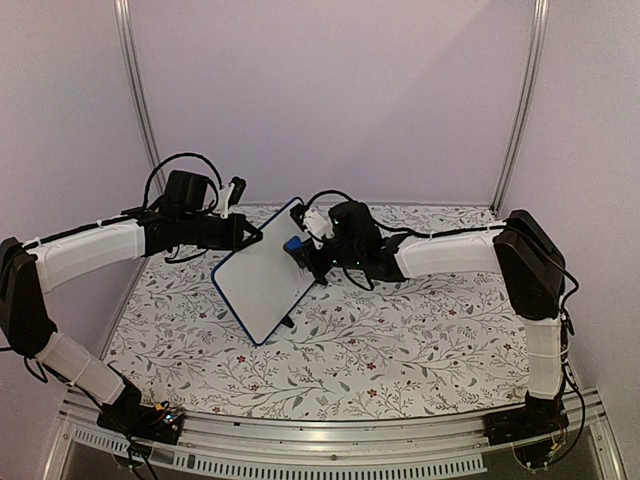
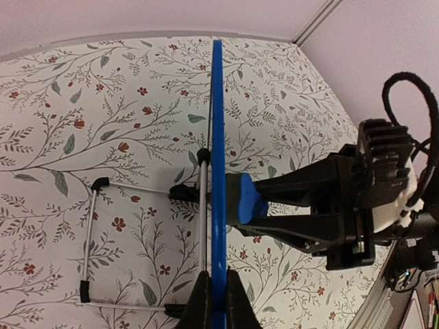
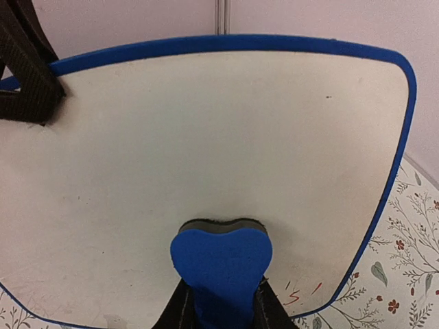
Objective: Erase the whiteboard
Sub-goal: Erase the center of the board.
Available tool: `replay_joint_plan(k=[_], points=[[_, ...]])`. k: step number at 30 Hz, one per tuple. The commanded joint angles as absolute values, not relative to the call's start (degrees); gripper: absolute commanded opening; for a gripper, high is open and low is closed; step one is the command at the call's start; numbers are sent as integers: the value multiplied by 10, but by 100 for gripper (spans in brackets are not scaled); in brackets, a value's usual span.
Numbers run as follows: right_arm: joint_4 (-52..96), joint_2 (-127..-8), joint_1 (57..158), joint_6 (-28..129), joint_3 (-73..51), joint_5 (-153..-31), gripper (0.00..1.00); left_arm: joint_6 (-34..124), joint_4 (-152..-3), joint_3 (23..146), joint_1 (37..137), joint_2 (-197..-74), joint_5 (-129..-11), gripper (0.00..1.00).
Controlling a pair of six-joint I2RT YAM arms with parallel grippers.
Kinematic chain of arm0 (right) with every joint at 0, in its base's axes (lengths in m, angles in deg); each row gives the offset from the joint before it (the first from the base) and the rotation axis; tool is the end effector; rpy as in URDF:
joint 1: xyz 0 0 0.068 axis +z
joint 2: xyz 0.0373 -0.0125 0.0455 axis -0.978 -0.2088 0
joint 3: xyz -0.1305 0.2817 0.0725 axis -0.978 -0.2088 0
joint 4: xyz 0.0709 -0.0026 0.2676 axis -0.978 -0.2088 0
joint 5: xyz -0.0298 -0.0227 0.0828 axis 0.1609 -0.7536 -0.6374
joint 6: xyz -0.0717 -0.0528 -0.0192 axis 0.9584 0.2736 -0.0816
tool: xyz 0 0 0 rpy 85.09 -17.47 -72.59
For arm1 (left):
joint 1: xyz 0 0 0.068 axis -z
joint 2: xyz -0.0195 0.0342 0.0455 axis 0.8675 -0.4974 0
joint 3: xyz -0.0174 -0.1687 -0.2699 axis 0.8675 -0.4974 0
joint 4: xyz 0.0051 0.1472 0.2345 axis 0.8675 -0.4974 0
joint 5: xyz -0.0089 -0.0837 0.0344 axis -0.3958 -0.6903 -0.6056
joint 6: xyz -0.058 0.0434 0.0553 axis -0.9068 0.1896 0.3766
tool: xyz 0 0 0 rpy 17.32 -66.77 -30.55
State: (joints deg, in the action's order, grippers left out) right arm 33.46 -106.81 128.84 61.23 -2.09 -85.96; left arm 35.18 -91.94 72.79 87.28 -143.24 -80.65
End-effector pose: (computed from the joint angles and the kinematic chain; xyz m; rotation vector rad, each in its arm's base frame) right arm 0.3545 0.4405 0.2134 -0.9654 1.8106 0.5538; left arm 0.3181 -0.1926 0.2912 0.3103 2.2493 -0.8248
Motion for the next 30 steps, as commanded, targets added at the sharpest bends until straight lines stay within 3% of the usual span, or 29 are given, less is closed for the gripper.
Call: replay_joint_plan(k=[1, 19, 30], points=[[323, -1089, 1284, 617, -5, -860, 17, 350, -941, 726, 884, -1442, -830, 0], [349, -1125, 1284, 580, -129, -892, 16, 351, -941, 726, 883, -1444, -832, 0], [346, -1052, 1284, 604, -97, -862, 16, 351, -941, 726, 884, -1445, -829, 0]])
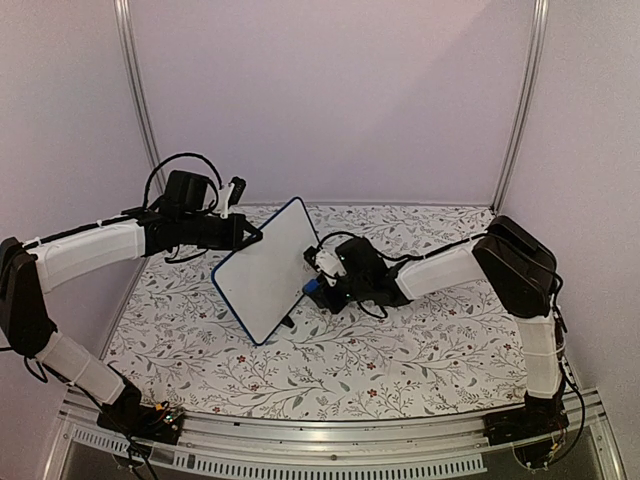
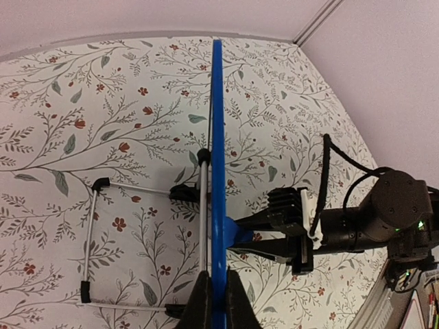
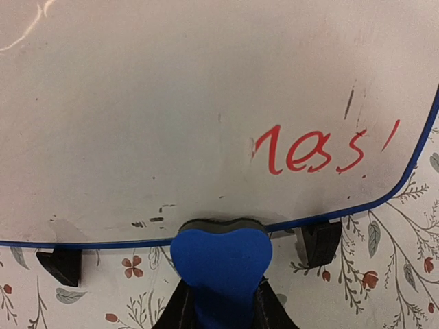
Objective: Erase the whiteboard
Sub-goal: Erase the center of the board.
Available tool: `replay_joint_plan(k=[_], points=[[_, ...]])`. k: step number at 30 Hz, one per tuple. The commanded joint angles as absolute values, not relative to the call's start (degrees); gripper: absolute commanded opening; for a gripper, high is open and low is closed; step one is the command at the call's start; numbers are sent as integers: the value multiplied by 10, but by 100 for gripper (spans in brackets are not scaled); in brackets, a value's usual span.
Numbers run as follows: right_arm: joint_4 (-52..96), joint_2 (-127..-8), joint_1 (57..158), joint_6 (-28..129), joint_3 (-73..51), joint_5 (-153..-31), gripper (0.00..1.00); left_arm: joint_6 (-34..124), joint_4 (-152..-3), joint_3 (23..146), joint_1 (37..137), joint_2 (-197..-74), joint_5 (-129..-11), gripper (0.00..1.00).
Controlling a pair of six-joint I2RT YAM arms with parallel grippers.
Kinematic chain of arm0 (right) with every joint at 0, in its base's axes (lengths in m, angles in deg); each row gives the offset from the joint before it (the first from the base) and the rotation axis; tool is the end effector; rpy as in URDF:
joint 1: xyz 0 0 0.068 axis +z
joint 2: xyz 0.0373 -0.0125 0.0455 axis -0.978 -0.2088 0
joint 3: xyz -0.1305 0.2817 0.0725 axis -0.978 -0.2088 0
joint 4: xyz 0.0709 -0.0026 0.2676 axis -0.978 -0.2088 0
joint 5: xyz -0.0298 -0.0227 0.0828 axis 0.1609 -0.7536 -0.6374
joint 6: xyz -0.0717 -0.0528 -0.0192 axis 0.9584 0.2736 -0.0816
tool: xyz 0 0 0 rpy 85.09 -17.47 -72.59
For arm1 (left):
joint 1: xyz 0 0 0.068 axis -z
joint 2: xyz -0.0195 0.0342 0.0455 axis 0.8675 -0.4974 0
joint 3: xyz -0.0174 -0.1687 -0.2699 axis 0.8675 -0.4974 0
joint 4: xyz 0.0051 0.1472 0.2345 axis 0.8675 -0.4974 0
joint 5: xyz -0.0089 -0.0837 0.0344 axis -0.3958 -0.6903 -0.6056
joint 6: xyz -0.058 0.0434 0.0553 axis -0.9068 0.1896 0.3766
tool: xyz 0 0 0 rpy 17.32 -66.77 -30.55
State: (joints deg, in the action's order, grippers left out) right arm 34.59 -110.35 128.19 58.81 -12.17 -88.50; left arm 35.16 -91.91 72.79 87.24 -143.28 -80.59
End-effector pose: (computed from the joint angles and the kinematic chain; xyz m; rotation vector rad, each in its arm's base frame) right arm 0.3358 0.4137 0.1190 -1.0359 2.0321 0.5467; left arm 0.3184 -0.1924 0.2910 0.3085 2.2496 -0.8235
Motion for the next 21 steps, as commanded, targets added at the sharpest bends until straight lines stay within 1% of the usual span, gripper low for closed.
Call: replay_joint_plan(k=[1, 7, 12, 16, 21], points=[[343, -1044, 1284, 609, -88, -853, 16, 351, -941, 726, 884, -1444, -828, 0], [330, -1041, 1272, 625, -41, -849, 17, 351, -941, 726, 884, -1443, -829, 0], [319, -1073, 1272, 627, -19, -864, 17, 351, -940, 726, 884, -1442, -829, 0], [314, -1104, 1271, 618, -30, -878, 17, 352, -940, 726, 884, -1440, -829, 0], [327, -1122, 1272, 600, -79, -880, 16, 350, -940, 726, 884, -1441, -829, 0]])
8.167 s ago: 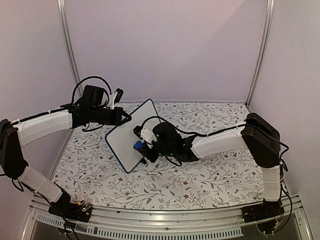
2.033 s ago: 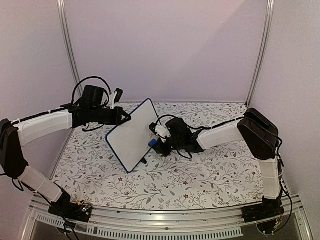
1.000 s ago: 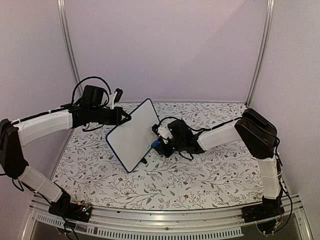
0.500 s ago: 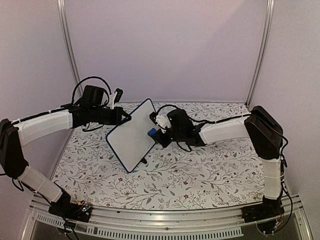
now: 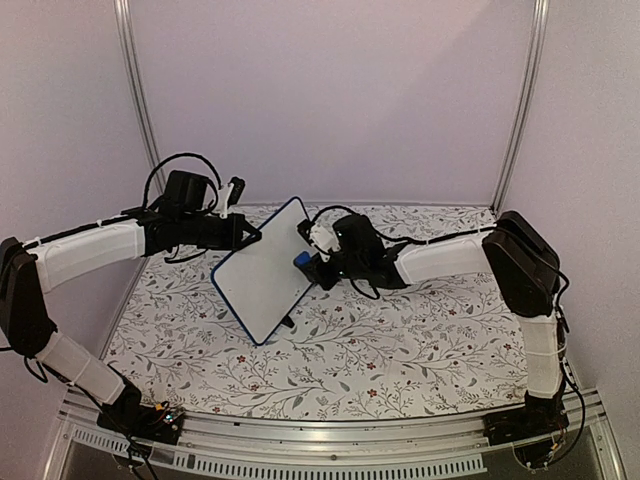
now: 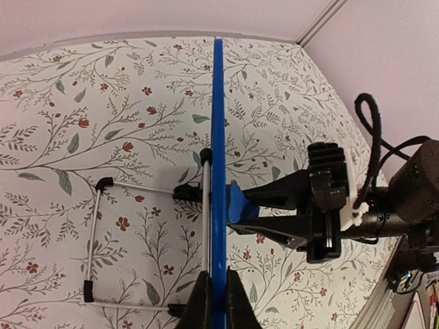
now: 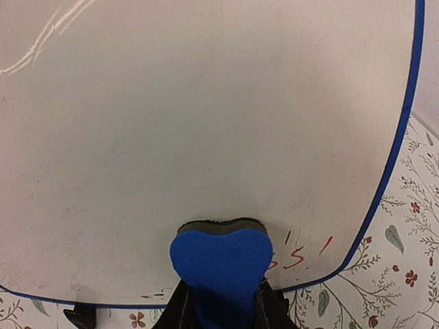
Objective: Erase the whiteboard
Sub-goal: Erase the center of the board.
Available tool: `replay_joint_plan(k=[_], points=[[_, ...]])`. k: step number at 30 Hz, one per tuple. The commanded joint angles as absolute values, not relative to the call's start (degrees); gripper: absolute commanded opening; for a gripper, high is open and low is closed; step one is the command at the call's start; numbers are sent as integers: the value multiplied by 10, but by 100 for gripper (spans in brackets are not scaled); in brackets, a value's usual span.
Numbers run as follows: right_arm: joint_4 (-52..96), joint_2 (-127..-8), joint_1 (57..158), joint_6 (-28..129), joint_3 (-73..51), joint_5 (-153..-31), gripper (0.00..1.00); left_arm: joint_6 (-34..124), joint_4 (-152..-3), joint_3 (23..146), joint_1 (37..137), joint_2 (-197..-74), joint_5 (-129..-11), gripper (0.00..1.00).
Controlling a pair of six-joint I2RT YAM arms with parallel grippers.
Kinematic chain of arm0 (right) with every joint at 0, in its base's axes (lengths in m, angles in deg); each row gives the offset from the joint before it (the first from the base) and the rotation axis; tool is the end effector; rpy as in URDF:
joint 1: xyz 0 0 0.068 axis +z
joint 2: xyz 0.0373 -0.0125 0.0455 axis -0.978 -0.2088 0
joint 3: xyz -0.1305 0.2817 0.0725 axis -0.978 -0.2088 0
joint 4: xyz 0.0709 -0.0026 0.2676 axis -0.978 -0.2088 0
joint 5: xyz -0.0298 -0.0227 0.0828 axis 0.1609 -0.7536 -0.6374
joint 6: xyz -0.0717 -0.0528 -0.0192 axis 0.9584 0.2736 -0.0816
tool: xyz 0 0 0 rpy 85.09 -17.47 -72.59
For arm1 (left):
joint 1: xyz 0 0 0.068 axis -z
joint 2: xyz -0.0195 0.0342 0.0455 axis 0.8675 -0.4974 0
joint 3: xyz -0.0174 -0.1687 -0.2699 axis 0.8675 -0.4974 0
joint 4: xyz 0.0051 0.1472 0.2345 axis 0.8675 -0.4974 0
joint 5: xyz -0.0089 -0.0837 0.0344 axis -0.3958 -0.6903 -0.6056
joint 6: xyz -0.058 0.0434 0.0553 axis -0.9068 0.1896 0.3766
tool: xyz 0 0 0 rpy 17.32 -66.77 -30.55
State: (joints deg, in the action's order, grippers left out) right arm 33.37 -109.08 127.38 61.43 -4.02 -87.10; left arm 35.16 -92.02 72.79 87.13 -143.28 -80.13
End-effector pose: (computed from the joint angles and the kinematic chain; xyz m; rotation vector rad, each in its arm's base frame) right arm 0.3624 0.4301 0.1788 -0.9893 1.8829 0.5337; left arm 0.3191 -0.1912 0.2907 0.3012 2.2514 -0.8134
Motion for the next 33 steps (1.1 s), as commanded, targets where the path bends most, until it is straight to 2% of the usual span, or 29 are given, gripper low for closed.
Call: replay_joint_plan(k=[1, 13, 20, 26, 33], points=[[330, -1123, 1272, 599, -88, -879, 16, 350, -941, 726, 884, -1441, -830, 0], [340, -1105, 1271, 595, -111, -877, 16, 350, -940, 726, 885, -1445, -829, 0], [310, -1065, 1263, 617, -34, -875, 16, 352, -941, 726, 885, -1443, -828, 0], [246, -1083, 1247, 646, 51, -894, 16, 353, -941, 726, 886, -1442, -829, 0], [193, -1105, 1242, 677, 84, -932, 16, 353, -940, 725, 885, -1442, -831, 0]])
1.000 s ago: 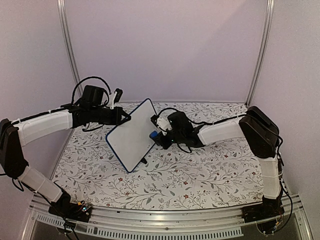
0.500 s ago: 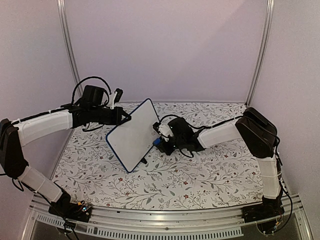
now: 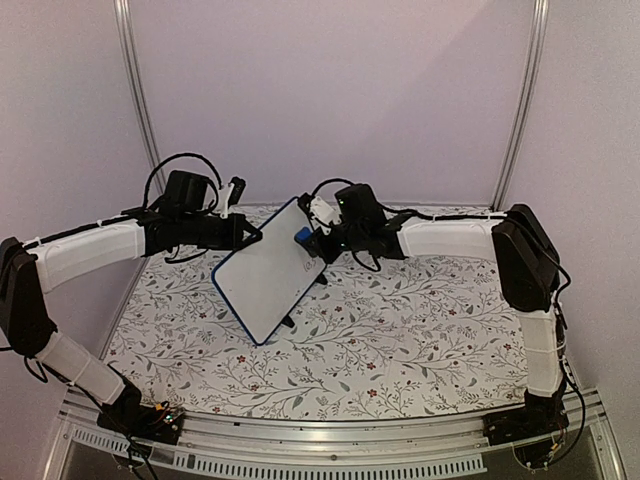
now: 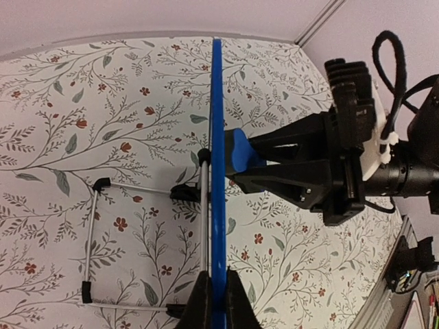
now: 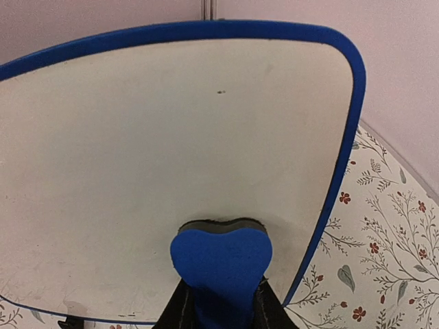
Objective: Erase the whiteboard
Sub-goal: Erase the center of the board.
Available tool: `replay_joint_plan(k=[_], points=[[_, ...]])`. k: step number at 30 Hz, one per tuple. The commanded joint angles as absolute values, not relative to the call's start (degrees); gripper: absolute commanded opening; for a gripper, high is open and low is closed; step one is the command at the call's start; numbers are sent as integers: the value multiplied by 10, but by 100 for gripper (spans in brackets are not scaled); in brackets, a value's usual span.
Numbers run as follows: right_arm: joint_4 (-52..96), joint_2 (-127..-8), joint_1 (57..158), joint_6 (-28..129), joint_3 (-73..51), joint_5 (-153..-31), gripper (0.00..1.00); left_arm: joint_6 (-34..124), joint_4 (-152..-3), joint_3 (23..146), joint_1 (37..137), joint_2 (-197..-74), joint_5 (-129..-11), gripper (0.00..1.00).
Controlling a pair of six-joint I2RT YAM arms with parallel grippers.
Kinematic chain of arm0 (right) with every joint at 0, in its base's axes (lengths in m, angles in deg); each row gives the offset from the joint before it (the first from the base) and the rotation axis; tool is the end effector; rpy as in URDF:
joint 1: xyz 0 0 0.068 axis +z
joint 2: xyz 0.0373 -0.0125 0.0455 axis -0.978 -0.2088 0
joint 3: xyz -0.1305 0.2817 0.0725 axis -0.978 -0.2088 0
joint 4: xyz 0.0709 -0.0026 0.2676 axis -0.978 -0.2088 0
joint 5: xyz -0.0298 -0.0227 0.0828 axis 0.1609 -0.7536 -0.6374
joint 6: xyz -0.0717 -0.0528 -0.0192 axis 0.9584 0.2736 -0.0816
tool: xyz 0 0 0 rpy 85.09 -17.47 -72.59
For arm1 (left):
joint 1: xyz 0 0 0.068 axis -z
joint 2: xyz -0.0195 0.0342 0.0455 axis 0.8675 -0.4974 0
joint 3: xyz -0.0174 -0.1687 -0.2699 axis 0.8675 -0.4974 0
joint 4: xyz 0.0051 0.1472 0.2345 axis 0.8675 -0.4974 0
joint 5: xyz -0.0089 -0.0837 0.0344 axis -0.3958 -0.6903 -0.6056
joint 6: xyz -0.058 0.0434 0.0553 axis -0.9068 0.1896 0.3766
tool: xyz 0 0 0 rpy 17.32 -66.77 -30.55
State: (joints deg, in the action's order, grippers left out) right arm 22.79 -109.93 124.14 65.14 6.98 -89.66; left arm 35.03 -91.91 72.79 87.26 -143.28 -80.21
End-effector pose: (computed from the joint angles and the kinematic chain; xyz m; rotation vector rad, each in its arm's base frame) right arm 0.3977 0.4263 0.2195 -1.0216 1.8668 0.5060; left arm 0.3187 -0.1921 0.2909 0.3024 2.2502 -0.8177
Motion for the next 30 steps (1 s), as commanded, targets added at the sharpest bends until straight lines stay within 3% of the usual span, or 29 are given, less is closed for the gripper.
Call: replay_joint_plan(k=[1, 9, 30], points=[[188, -1108, 1242, 679, 82, -941, 16, 353, -940, 726, 885, -1443, -831, 0], [174, -1135, 1242, 678, 44, -978, 16, 353, -941, 726, 886, -1444, -831, 0], [146, -1158, 1236, 687, 25, -925, 16, 354, -941, 725, 887, -1442, -829, 0]])
